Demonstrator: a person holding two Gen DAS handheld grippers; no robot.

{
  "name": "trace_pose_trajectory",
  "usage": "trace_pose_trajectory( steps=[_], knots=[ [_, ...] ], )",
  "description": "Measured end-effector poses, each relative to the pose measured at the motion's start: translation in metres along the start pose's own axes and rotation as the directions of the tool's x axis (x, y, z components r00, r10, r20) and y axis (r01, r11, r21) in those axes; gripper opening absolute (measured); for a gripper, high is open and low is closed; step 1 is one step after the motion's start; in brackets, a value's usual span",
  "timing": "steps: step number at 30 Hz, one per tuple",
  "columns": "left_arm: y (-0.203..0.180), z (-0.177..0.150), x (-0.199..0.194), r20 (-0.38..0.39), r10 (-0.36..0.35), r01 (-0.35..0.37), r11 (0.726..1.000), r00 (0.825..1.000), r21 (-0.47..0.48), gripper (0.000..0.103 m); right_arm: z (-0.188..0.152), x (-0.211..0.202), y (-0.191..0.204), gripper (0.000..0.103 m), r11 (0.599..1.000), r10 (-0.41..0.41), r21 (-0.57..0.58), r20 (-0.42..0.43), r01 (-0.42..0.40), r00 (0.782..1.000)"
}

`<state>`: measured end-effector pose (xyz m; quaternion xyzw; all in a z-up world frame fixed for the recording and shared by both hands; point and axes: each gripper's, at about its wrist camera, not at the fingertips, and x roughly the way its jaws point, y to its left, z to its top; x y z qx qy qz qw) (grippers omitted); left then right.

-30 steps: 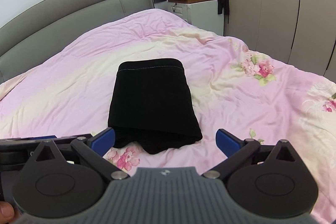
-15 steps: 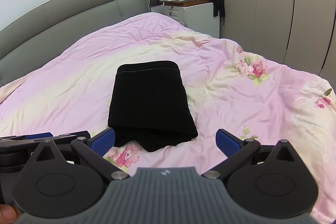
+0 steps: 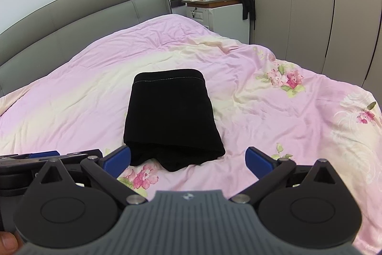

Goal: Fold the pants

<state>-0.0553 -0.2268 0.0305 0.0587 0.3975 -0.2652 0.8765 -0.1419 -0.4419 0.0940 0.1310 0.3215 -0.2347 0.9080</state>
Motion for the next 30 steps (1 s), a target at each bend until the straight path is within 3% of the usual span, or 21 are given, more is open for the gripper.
trace_pose_trajectory(
  steps=[30],
  knots=[
    [0.0026,-0.0012,-0.0013,0.003,0.007,-0.007,1.0,1.0,0.002,0.096,0.0006,-0.0037,-0.0031,0.098,1.0,-0.007,0.002,-0.014,0.007,1.0]
  ],
)
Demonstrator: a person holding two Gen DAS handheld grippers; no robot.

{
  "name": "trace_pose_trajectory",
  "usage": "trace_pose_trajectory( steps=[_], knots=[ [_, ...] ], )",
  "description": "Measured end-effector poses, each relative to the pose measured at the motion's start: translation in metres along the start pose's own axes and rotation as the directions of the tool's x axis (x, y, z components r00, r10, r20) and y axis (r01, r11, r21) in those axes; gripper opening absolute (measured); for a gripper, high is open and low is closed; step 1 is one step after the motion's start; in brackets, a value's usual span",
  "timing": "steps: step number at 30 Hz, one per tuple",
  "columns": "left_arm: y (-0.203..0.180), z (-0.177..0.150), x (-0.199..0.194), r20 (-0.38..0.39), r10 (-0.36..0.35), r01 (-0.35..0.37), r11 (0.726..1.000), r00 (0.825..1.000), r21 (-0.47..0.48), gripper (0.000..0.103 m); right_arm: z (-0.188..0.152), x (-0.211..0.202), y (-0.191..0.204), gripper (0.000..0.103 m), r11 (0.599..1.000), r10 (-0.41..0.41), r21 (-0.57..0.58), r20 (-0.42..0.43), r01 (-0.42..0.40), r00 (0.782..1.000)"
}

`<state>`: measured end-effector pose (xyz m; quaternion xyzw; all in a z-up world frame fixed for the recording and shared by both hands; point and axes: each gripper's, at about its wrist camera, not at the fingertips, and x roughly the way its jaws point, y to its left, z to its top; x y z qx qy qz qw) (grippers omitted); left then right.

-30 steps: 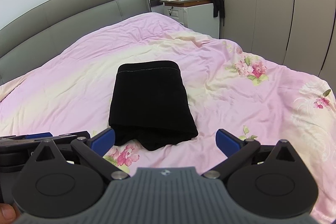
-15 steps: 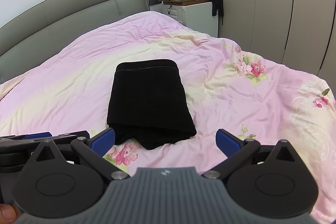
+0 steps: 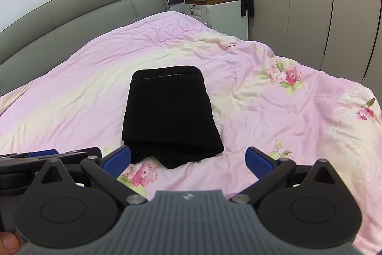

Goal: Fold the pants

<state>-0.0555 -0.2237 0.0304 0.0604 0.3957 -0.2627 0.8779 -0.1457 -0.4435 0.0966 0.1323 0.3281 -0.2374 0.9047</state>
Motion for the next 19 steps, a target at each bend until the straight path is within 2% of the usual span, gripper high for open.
trace_pose_trajectory(
  steps=[19],
  knots=[
    [0.0002,-0.0038,0.0012,-0.003,-0.004,0.004,1.0,1.0,0.001,0.096,-0.0022,0.0032,-0.0025,0.098,1.0,-0.002,0.0,-0.006,0.002,1.0]
  ],
)
